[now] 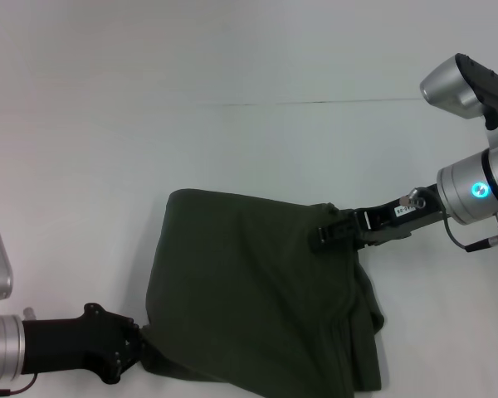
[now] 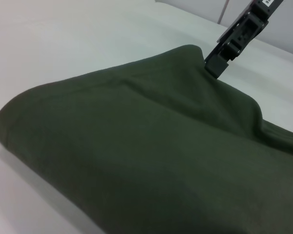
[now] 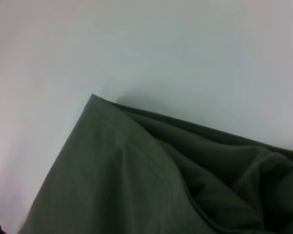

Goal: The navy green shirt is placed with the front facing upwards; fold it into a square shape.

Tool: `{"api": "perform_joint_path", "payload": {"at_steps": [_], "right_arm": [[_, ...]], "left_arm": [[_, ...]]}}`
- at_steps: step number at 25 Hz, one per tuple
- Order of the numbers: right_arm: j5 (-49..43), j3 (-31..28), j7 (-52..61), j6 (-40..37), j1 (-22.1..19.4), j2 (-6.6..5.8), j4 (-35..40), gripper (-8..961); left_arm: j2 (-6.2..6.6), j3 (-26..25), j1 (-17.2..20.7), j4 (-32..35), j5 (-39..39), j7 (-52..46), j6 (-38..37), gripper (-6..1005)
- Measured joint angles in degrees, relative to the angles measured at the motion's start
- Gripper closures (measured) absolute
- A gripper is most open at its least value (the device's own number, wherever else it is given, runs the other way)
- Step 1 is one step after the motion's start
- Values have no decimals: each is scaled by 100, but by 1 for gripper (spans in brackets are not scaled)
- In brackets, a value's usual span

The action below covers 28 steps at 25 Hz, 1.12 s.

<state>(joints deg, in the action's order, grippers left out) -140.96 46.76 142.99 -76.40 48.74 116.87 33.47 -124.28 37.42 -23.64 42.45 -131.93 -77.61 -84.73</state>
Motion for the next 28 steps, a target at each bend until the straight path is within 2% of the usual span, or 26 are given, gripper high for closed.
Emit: {"api": "perform_joint_path", "payload": {"at_steps": [8, 13, 28], "right_arm": [[-4, 51, 22, -24, 29, -4, 58, 93], [-20, 106, 0, -16, 30, -12, 62, 309], [-29, 158, -30, 76, 69, -16, 59, 807]], "left_arm": [[0, 3, -13, 2, 0, 0, 0, 968], [0, 3, -18, 0, 0, 0, 0, 967], [0, 11, -27, 8, 0, 0, 9, 966]]}}
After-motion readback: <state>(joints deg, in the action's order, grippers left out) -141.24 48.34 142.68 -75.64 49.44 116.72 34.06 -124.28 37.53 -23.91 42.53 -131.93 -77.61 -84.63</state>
